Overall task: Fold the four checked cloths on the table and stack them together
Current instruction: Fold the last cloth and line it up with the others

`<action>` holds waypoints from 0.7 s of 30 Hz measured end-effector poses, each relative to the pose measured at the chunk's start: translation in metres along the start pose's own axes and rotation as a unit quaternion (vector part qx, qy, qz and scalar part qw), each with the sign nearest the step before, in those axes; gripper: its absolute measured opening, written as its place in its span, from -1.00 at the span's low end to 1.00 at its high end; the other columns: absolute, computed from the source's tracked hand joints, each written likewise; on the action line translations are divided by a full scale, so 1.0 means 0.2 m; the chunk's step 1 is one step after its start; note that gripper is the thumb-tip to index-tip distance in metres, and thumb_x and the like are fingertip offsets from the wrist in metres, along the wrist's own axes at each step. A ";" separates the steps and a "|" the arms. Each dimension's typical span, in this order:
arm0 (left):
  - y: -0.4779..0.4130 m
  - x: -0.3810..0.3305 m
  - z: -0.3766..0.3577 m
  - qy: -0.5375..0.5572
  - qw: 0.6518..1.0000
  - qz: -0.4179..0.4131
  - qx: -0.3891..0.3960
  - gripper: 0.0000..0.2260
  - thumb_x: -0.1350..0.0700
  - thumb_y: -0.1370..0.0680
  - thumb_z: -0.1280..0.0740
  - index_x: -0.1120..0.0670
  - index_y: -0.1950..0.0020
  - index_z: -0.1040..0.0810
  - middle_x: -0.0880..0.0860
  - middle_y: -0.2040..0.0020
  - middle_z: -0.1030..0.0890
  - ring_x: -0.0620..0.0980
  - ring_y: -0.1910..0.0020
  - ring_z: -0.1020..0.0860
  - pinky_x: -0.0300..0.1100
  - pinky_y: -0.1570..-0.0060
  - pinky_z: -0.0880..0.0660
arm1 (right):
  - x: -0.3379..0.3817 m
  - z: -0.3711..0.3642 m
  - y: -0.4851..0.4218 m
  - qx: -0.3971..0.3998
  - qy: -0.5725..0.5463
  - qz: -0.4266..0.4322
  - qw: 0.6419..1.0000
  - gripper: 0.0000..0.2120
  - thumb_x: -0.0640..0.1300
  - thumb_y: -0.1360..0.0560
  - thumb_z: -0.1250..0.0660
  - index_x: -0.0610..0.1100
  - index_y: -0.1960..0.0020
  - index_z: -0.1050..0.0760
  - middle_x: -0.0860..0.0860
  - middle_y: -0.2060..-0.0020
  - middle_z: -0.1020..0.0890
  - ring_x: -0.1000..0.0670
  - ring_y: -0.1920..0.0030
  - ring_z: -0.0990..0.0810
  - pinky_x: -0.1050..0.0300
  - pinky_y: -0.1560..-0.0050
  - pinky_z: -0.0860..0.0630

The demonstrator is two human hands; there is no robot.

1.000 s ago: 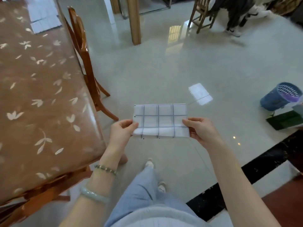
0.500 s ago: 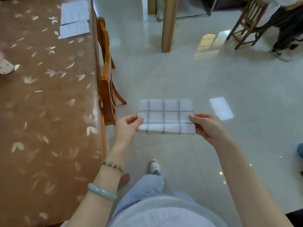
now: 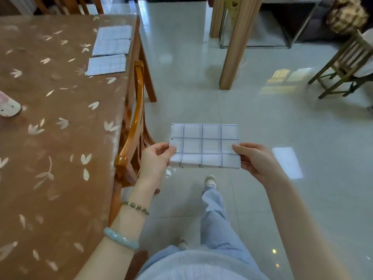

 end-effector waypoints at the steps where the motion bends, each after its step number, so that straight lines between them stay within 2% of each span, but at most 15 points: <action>1: -0.07 -0.05 -0.04 0.003 1.000 -0.003 -0.004 -0.80 0.14 -0.52 -0.41 0.12 -0.13 -0.60 -0.05 0.07 -0.66 -0.12 0.05 -0.61 -0.22 0.04 -0.57 | 0.06 0.00 -0.09 0.007 0.005 -0.001 1.000 -0.83 -0.26 -0.49 -0.36 -0.34 -0.03 -0.56 -0.15 0.16 -0.64 -0.05 0.19 -0.63 0.20 0.20 -0.62; 3: -0.22 -0.15 -0.11 0.014 1.000 -0.007 -0.017 -0.82 0.15 -0.52 -0.40 0.09 -0.12 -0.59 -0.07 0.09 -0.65 -0.15 0.08 -0.61 -0.25 0.09 -0.56 | 0.20 0.01 -0.29 0.022 0.014 0.000 1.000 -0.84 -0.25 -0.49 -0.36 -0.33 -0.02 -0.56 -0.13 0.17 -0.65 -0.02 0.22 -0.64 0.22 0.24 -0.60; 6: -0.45 -0.32 -0.21 0.025 0.998 -0.004 -0.050 -0.74 0.12 -0.52 -0.41 0.14 -0.19 -0.59 -0.01 0.00 -0.67 -0.05 -0.02 -0.62 -0.07 -0.07 -0.58 | 0.46 -0.01 -0.59 0.056 0.036 0.001 0.998 -0.85 -0.25 -0.49 -0.35 -0.32 -0.01 -0.57 -0.13 0.18 -0.66 -0.03 0.21 -0.65 0.20 0.22 -0.60; 8: -0.56 -0.41 -0.27 0.044 0.997 -0.001 -0.069 -0.73 0.12 -0.51 -0.41 0.14 -0.19 -0.59 0.02 -0.01 -0.67 -0.01 -0.04 -0.63 0.00 -0.10 -0.57 | 0.61 -0.02 -0.75 0.074 0.046 0.003 0.996 -0.88 -0.26 -0.49 -0.34 -0.30 0.02 -0.57 -0.11 0.22 -0.67 -0.02 0.22 -0.66 0.19 0.20 -0.61; 12: -0.79 -0.58 -0.36 0.064 0.993 0.008 -0.097 -0.89 0.16 -0.51 -0.41 0.03 -0.02 -0.61 0.02 0.04 -0.68 0.03 -0.02 -0.64 -0.01 -0.09 -0.58 | 0.88 -0.07 -1.04 0.100 0.062 0.005 0.993 -0.94 -0.27 -0.49 -0.35 -0.27 0.10 -0.57 -0.07 0.30 -0.68 0.02 0.28 -0.67 0.20 0.24 -0.61; 14: -0.89 -0.64 -0.38 0.074 0.991 0.014 -0.110 -0.90 0.16 -0.50 -0.42 -0.02 0.04 -0.60 0.03 0.06 -0.70 0.07 0.01 -0.65 0.09 -0.10 -0.57 | 0.98 -0.10 -1.17 0.113 0.067 0.007 0.991 -0.94 -0.28 -0.49 -0.35 -0.26 0.12 -0.57 -0.05 0.33 -0.67 0.04 0.31 -0.66 0.22 0.29 -0.59; 17: -1.05 -0.72 -0.38 0.086 0.988 0.020 -0.124 -0.85 0.05 -0.42 -0.46 -0.01 0.03 -0.63 0.02 0.08 -0.71 0.16 0.02 -0.65 0.29 0.01 -0.56 | 1.11 -0.18 -1.35 0.135 0.083 0.009 0.987 -0.94 -0.27 -0.49 -0.34 -0.26 0.11 -0.57 -0.08 0.29 -0.67 0.03 0.29 -0.66 0.22 0.29 -0.58; 18: -1.11 -0.75 -0.38 0.089 0.987 0.018 -0.130 -0.86 0.06 -0.43 -0.45 0.00 0.02 -0.64 0.02 0.08 -0.71 0.14 0.02 -0.66 0.28 -0.01 -0.55 | 1.15 -0.22 -1.42 0.141 0.088 0.008 0.986 -0.94 -0.28 -0.49 -0.34 -0.27 0.10 -0.58 -0.09 0.26 -0.66 0.01 0.27 -0.65 0.21 0.28 -0.59; 21: -1.32 -0.84 -0.38 0.088 0.986 0.011 -0.143 -0.92 0.15 -0.52 -0.40 -0.01 0.03 -0.63 -0.02 0.08 -0.71 0.01 0.02 -0.66 0.08 -0.12 -0.56 | 1.27 -0.33 -1.63 0.148 0.102 0.010 0.984 -0.91 -0.28 -0.49 -0.35 -0.30 0.06 -0.58 -0.14 0.21 -0.66 -0.02 0.24 -0.65 0.19 0.27 -0.60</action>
Point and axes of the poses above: each hand's wrist, its own y-axis away from the middle knuckle, its own z-axis out of the back of the hand, x = y × z, the point moved 4 cm from there along -y, towards the middle knuckle
